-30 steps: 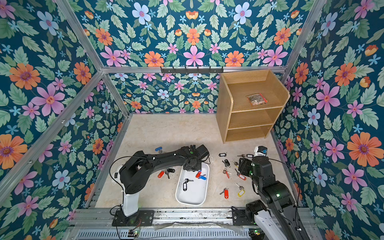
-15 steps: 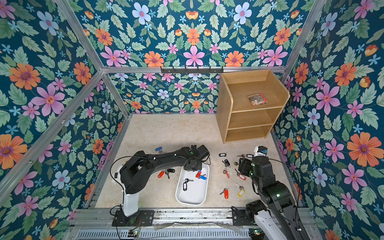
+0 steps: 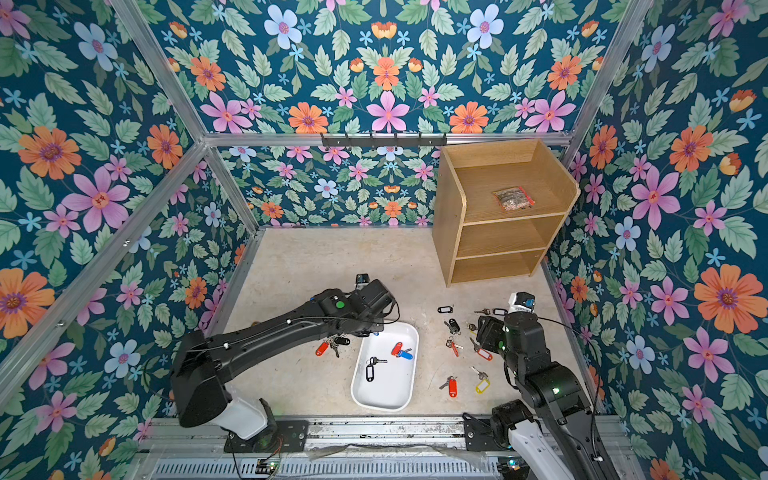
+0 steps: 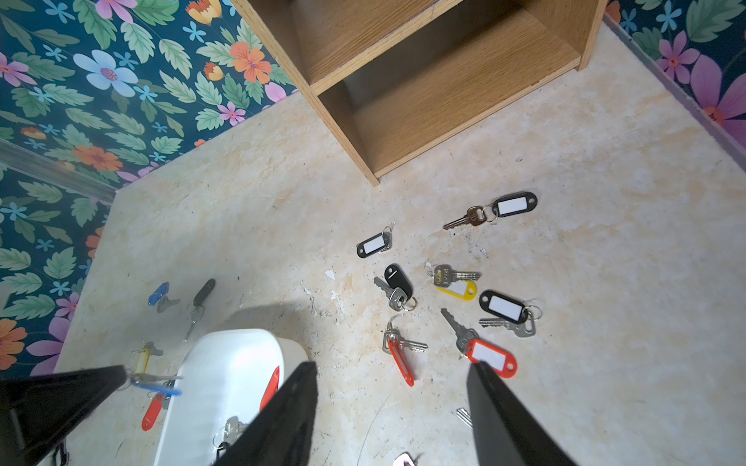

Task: Take the keys out of the storage box
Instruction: Place the key at the center of the board.

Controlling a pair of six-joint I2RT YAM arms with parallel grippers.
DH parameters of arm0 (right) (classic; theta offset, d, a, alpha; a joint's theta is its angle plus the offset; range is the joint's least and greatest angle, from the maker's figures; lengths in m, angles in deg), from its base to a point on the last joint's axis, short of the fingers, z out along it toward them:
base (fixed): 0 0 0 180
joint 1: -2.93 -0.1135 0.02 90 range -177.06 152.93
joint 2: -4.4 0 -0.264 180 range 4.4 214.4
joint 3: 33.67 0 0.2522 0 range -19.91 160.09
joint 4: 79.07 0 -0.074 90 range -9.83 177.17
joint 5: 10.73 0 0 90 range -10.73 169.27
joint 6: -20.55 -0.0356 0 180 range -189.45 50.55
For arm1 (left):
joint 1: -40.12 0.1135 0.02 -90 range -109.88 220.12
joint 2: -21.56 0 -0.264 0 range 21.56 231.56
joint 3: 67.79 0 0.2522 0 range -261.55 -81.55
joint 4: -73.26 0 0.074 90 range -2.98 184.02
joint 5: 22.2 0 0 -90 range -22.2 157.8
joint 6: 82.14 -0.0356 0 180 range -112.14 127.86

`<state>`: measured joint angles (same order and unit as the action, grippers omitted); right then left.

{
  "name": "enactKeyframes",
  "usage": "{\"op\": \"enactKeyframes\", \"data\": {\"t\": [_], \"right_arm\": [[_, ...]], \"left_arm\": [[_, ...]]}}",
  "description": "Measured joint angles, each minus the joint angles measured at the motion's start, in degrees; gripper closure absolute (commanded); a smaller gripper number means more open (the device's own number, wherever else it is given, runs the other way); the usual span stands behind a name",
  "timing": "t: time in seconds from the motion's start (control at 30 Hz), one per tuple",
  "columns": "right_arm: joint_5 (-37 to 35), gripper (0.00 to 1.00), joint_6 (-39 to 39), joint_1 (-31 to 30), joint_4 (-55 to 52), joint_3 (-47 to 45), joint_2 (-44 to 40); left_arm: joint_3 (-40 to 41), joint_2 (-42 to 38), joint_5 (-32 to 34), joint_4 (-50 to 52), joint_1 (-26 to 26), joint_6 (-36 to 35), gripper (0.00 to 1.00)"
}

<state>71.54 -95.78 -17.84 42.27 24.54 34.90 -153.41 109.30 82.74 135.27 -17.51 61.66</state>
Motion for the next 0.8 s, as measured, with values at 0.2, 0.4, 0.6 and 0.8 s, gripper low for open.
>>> {"op": "enactKeyframes", "data": {"t": [0.2,0.4,0.6,0.8], "right_arm": [[0.0,0.37,0.0,0.0,0.0,0.0,0.0],[0.0,0.37,0.0,0.0,0.0,0.0,0.2],[0.0,0.36,0.0,0.0,0.0,0.0,0.3],[0.0,0.37,0.0,0.0,0.0,0.0,0.3]], "left_arm": [[14.8,-7.3,0.2,3.1,0.7,4.8,1.00],[24.8,-11.0,-2.2,2.2,0.7,9.1,1.00],[27.8,-10.9,-4.2,-0.5,0.7,10.3,0.77],[26.5,-9.0,-4.7,-2.0,0.6,10.3,0.34]]}}
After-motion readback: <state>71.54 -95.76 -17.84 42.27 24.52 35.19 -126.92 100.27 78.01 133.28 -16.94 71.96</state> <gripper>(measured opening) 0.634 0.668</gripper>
